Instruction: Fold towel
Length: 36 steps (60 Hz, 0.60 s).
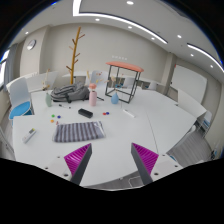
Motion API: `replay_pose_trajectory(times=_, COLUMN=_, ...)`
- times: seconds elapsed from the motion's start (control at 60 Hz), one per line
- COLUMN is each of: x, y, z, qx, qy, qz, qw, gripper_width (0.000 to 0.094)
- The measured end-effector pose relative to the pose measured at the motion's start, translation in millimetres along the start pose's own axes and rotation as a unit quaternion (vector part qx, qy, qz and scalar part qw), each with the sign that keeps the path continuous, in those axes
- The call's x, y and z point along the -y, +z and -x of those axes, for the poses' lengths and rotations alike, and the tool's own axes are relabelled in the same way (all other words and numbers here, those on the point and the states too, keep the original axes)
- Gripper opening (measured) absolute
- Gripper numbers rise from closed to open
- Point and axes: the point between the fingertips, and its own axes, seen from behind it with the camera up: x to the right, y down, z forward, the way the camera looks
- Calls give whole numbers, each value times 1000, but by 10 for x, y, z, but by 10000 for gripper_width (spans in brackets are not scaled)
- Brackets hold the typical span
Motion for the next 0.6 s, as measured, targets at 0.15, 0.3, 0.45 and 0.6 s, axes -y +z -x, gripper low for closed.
replay_pose_trajectory(times=0.15, x=109, y=200, z=809, qx=54, qy=-24, qz=0, qw=998, gripper_width=854)
replay_pose_trajectory(times=0.3, x=242, y=403, z=1816, qx=112, qy=-51, qz=-11, qw=992, gripper_width=856)
replay_pose_trajectory(times=0.45, x=133, y=729, z=2745, qx=168, qy=-59, qz=-12, qw=984, gripper_width=853)
replay_pose_trajectory(times=0.6, x=2, y=1120, z=3289, qx=185, qy=-90, qz=-2, qw=979, gripper_width=853)
